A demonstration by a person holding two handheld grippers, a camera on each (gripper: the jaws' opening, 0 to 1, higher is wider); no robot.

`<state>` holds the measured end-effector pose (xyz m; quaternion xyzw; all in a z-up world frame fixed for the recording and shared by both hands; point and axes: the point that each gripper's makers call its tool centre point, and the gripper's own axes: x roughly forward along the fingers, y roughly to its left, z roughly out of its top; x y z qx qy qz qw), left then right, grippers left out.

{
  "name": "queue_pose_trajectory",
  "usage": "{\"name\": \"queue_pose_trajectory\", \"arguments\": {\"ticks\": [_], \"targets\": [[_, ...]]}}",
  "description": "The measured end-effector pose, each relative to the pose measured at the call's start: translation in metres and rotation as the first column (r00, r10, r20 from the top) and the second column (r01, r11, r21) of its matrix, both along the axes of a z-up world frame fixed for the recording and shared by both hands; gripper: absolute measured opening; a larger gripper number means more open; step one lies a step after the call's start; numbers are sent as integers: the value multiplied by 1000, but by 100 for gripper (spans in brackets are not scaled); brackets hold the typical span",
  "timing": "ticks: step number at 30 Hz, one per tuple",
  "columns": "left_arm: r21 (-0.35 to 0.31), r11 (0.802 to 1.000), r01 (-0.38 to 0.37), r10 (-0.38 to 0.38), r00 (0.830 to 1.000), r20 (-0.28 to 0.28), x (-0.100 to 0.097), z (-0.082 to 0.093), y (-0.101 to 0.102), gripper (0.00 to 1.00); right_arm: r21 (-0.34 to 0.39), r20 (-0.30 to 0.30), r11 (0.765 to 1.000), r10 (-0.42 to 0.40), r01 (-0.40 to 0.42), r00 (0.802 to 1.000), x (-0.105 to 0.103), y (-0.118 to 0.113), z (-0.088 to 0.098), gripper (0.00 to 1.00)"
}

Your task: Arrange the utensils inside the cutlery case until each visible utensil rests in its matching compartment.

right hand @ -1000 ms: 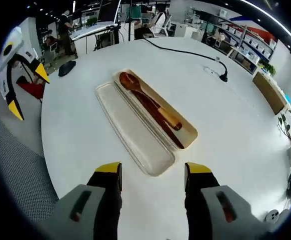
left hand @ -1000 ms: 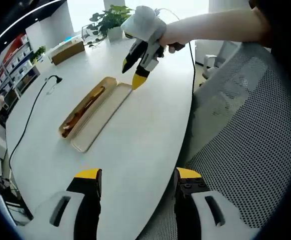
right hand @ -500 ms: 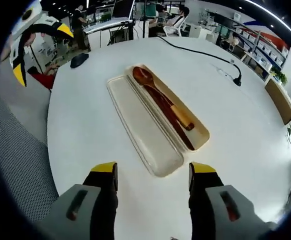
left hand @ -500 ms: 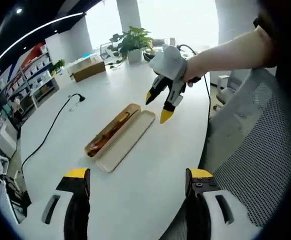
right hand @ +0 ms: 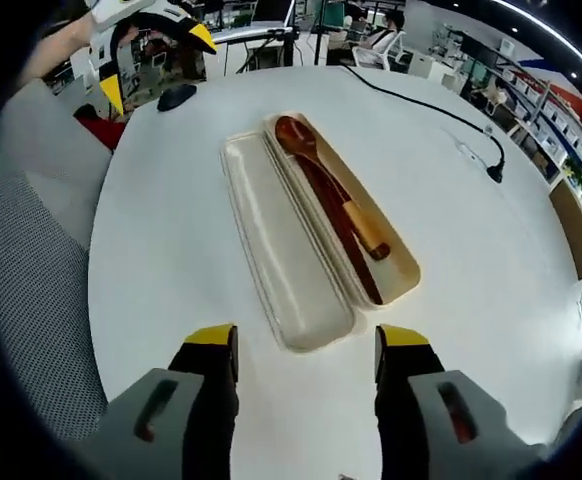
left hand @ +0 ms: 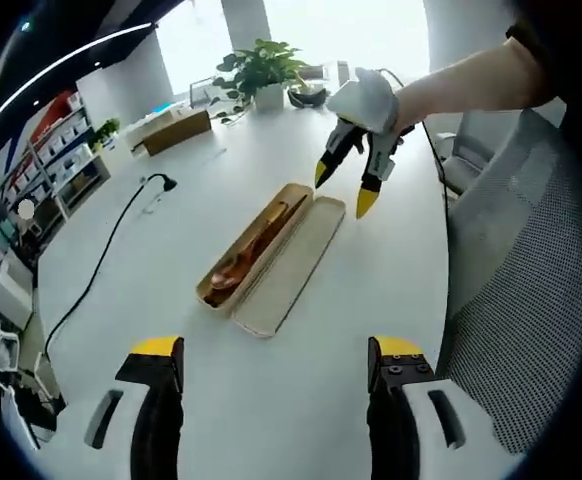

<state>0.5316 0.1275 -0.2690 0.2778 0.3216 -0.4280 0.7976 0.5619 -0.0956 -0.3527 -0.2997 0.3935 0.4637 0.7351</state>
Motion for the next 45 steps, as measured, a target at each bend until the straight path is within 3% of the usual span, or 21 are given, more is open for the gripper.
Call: {"name": "queue_pose_trajectory", "arguments": {"ticks": [3, 4, 6, 8, 9, 11, 14, 17, 19, 21, 24, 30, 41, 45], "targets": [[-37, 999, 5, -5, 1000, 3, 12, -12, -6, 79, 3, -3, 1000, 15, -15, 1000, 4, 3, -3, 50], [-51, 999, -2, 1, 999, -33, 13, -19, -9, 79, 7, -3, 1000, 18, -18, 1000, 4, 4, -3, 50], [-56, 998, 0, -2, 999, -39, 18, -29, -10, 78, 8, -10, 1000, 21, -21, 1000, 6, 7, -5, 50], [-12, 1000, -2, 1, 996, -84, 19, -47, -6, 78, 19, -11, 1000, 17, -17, 1000, 8, 8, -4, 50], [16, 1000, 6, -4, 997, -74, 23, -53, -5, 76, 21, -12, 1000, 22, -21, 1000, 8, 9, -4, 51], [13, 1000, 17, -16, 998, -66, 27, -59, -10, 75, 31, -17, 999, 29, -29, 999, 9, 10, -4, 51], [-5, 1000, 15, -15, 993, -117, 29, -71, -18, 75, 47, -32, 998, 51, -50, 998, 8, 13, -5, 48], [-13, 999, 41, -42, 992, -117, 31, -78, -27, 75, 59, -41, 996, 72, -69, 997, 7, 16, -6, 45], [-50, 996, 72, -78, 989, -126, 31, -82, -37, 74, 64, -47, 995, 74, -71, 996, 7, 17, -6, 44], [-68, 996, 60, -68, 990, -123, 35, -88, -38, 72, 66, -49, 994, 91, -88, 995, 7, 19, -6, 44], [-107, 993, 49, -62, 990, -123, 36, -90, -41, 70, 58, -53, 992, 119, -116, 991, 7, 21, -7, 43], [-151, 983, 104, -121, 987, -107, 28, -88, -51, 71, 62, -48, 986, 155, -151, 987, 6, 28, -7, 40], [-152, 983, 107, -121, 989, -90, 28, -88, -53, 66, 5, -69, 978, 209, -209, 976, -2, 38, -8, 37], [-127, 981, 143, -153, 986, -70, 25, -88, -53, 51, -7, -74, 970, 241, -242, 968, -9, 41, -7, 36]]}}
